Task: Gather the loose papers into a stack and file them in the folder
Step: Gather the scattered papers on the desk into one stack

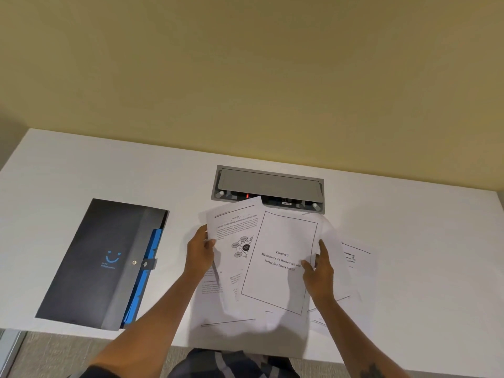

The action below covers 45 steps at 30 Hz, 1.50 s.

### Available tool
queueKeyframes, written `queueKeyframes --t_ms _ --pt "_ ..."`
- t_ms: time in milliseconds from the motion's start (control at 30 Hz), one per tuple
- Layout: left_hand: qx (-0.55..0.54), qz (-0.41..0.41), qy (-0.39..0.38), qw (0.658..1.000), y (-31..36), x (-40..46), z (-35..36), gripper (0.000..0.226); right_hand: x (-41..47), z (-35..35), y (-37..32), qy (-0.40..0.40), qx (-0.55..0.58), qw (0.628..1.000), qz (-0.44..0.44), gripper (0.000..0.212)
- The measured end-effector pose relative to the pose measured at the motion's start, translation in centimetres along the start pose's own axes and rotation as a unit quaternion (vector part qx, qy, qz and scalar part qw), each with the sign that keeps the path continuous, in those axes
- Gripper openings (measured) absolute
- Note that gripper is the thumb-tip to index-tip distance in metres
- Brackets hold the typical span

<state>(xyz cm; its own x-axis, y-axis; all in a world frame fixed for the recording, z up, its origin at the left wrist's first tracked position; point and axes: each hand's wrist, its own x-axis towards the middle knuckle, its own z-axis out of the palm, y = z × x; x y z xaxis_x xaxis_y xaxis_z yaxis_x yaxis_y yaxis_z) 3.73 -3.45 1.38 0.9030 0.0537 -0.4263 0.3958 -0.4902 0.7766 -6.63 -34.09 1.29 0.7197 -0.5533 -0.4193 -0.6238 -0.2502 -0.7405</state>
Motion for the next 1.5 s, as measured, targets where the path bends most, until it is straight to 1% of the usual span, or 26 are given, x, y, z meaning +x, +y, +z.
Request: queueKeyframes --t_ms 67,167,333,400,500,533,600,633,767,867,967,1067,1133,1200,1267,1400,1500 --pt "0.006 -0.001 -0.002 1.0 -0.4 -0.4 -0.3 0.015 -0.3 0.3 -0.3 -0.009 -0.007 1.0 -0.006 0.078" --pt "0.017 0.002 -0.025 1.0 -1.8 -1.2 -1.0 0.01 -1.3 1.2 -1.3 -0.045 -0.015 0.999 -0.016 0.077" --pt "0.004 -0.031 -0.053 0.998 -3.7 -3.0 -2.0 0.016 -3.2 4.1 -2.3 -0.115 -0.01 0.992 -0.042 0.082" --pt "0.006 -0.058 -0.055 0.997 -4.1 -3.9 -2.0 0.022 -3.9 5.4 -2.1 -0.132 -0.02 0.99 -0.044 0.084" --pt "0.014 -0.114 -0.046 0.992 -4.6 -4.7 -1.9 0.043 -5.1 6.8 -2.7 -0.147 -0.049 0.987 -0.043 0.083" --pt "0.001 -0.121 -0.041 0.992 -4.5 -5.1 -1.9 0.042 -5.6 7.2 -2.9 -0.148 -0.063 0.986 -0.048 0.082" --pt "-0.039 -0.125 -0.031 0.991 -4.5 -5.7 -1.8 0.025 -6.3 7.8 -3.0 -0.153 -0.083 0.983 -0.05 0.082" --pt "-0.053 -0.129 -0.025 0.99 -4.5 -5.9 -1.7 0.019 -6.6 8.1 -3.1 -0.155 -0.088 0.983 -0.048 0.083" --pt "-0.088 -0.123 -0.012 0.988 -4.9 -6.3 -1.5 0.029 -7.1 8.9 -3.0 -0.164 -0.084 0.982 -0.035 0.088" --pt "-0.08 -0.13 -0.01 0.988 -5.2 -6.4 -1.6 0.026 -7.1 8.3 -3.2 -0.19 -0.072 0.979 -0.019 0.09" --pt "-0.044 -0.117 -0.001 0.992 -6.1 -6.3 -1.5 0.016 -6.1 6.1 -3.1 -0.16 -0.149 0.975 -0.043 0.083" --pt "-0.029 -0.111 0.023 0.993 -6.1 -6.6 -1.5 0.017 -4.6 2.7 -2.7 -0.101 -0.207 0.972 -0.049 0.075" --pt "-0.034 -0.104 0.035 0.993 -5.5 -7.2 -1.7 0.024 -3.6 0.3 -1.8 -0.057 -0.246 0.967 -0.035 0.077" --pt "-0.044 -0.097 0.046 0.993 -5.4 -7.7 -1.7 0.032 -2.9 -1.8 -0.4 -0.015 -0.299 0.954 -0.026 0.088" --pt "-0.059 -0.103 0.062 0.991 -5.4 -8.4 -1.6 0.034 -2.7 -3.4 1.0 0.019 -0.328 0.944 -0.011 0.103" --pt "-0.102 -0.098 0.098 0.985 -4.3 -10.3 -2.1 0.019 -3.5 -5.2 4.3 0.059 -0.343 0.937 0.02 0.128" --pt "-0.12 -0.102 0.12 0.98 -3.7 -11.6 -2.2 0.013 -4.4 -5.4 6.0 0.045 -0.334 0.939 0.064 0.143"
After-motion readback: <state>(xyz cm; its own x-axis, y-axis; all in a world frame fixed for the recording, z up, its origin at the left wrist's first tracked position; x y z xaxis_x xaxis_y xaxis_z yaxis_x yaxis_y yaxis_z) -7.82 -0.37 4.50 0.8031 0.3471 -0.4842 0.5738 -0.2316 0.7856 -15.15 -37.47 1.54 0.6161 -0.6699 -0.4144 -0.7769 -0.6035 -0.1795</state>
